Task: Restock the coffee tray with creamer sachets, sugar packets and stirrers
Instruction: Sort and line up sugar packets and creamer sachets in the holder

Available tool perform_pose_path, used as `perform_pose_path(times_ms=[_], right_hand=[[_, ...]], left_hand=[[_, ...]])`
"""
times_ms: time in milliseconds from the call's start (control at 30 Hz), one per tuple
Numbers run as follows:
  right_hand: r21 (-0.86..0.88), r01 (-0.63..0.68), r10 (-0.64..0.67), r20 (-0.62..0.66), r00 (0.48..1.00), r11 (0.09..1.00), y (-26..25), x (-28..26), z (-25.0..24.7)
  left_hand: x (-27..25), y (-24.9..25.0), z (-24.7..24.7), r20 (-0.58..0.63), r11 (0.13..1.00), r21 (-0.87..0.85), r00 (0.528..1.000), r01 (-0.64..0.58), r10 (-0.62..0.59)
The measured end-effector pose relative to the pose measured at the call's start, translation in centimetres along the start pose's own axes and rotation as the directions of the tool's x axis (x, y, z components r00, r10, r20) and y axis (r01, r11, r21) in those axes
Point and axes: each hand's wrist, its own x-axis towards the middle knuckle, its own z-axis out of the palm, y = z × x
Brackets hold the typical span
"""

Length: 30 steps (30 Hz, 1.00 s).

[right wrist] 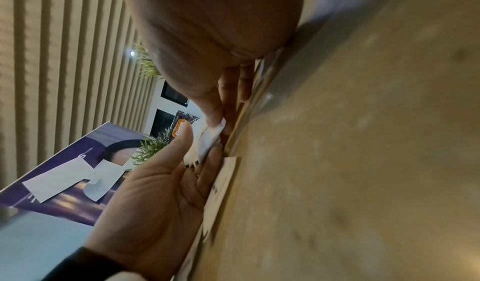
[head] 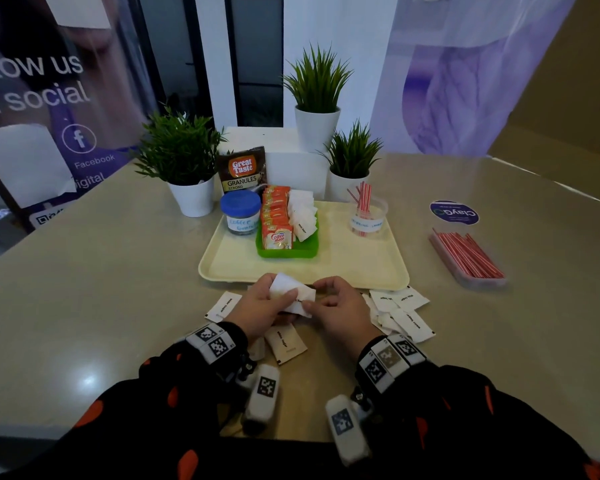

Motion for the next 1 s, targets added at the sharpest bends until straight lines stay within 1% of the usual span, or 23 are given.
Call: perform_pose_path(times_ms=[100,267,367,433,567,600,667,733,833,867,900,1000], right_hand=[[-0.017,0.005,-0.005,-0.008,1.0,1.0,-0.2,-0.1,0.3],[-0.03,0.059,-0.057,0.055,0.997,0.998,-0.2,-0.5,0.3],[-0.033,0.092,-0.089,0.062,0.994,0.995,-0.2,-0.5,0.3],[0.014,0.08,-0.081,0.043,0.996,0.997,-0.5,-0.3,0.2],[0.103,0.085,-0.086,0.006,0.996,0.991,-2.3,1.1,-0.8],[0.105,0.086,-0.085,-0.01,0.996,0.991,-3.0,1.7,-1.2],[0.097,0.095,-0.09,-0.047,0.995,0.991,-4.2,3.1,-2.0],[0.061,0.106,-0.1,-0.099,0.99,0.992,-5.2,5.1,-2.5],[0.009,0.061,-0.058,-0.168,0.984,0.998,-6.1,9.1,-2.5],[0.002,0.026,-0.026,-0.179,0.984,1.0,-6.4,10.2,-2.3],[0.004,-0.01,0.011,-0.186,0.982,1.0,-6.6,11.4,-2.1],[-0.014,-0.103,0.099,-0.187,0.977,0.995,-7.4,13.7,-1.2]], left_hand=[[0.3,-0.2,0.0,-0.012,0.999,0.039,1.0,-0.003,0.004],[0.3,-0.2,0.3,-0.014,0.993,0.116,1.0,-0.001,0.002],[0.1,-0.3,0.5,-0.013,0.989,0.146,0.999,-0.03,0.032],[0.0,-0.1,0.5,-0.063,0.979,0.199,0.996,-0.052,0.066],[1.0,1.7,0.6,-0.188,0.976,0.202,0.975,-0.083,0.122],[1.4,2.1,0.3,-0.225,0.963,0.25,0.962,-0.097,0.156],[2.4,2.7,-0.7,-0.26,0.9,0.424,0.939,-0.099,0.225],[3.2,3.0,-1.6,-0.26,0.816,0.576,0.937,-0.042,0.231],[4.0,3.0,-2.6,-0.293,0.672,0.724,0.951,0.156,0.095],[4.2,2.9,-2.8,-0.3,0.634,0.749,0.952,0.193,0.064],[4.5,2.8,-2.9,-0.297,0.623,0.755,0.954,0.206,0.044],[5.2,2.3,-3.4,-0.297,0.66,0.721,0.955,0.213,0.016]])
